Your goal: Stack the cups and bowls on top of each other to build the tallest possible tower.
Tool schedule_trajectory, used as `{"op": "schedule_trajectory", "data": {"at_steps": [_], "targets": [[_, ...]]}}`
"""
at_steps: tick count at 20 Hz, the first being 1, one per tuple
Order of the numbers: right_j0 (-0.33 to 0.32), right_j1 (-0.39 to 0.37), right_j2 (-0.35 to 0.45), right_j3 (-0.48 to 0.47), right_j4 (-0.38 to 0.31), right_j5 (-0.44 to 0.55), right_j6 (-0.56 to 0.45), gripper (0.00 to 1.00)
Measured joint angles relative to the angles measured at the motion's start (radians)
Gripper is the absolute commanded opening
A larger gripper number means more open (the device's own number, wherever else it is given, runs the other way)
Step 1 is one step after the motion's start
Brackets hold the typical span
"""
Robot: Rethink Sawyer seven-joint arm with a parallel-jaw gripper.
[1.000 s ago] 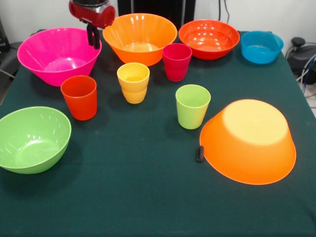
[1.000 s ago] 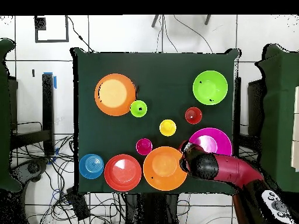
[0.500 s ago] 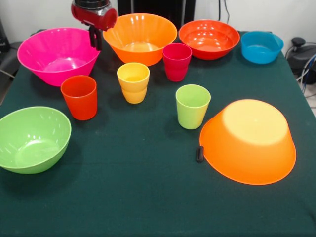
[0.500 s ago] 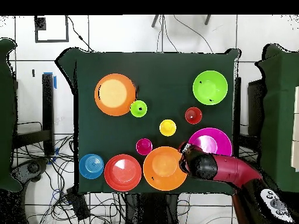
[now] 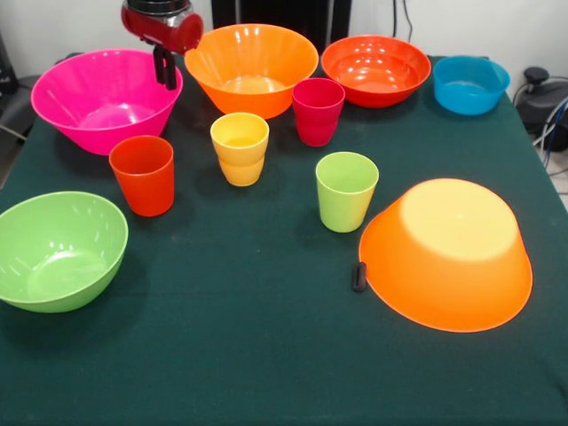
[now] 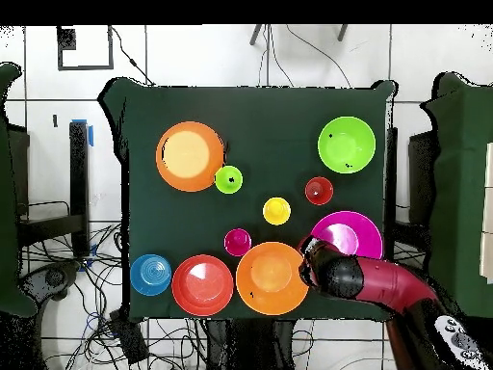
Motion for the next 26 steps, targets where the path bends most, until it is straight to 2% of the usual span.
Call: {"op": "schedule_trajectory", "data": {"at_steps": [18,26], "targets": [[0.002,-0.035,0.028,-0.016,0.0,0.0,0.0,0.0],[0.005,-0.04,0.063,-0.096,0.002,0.034,0.0,0.0]]}}
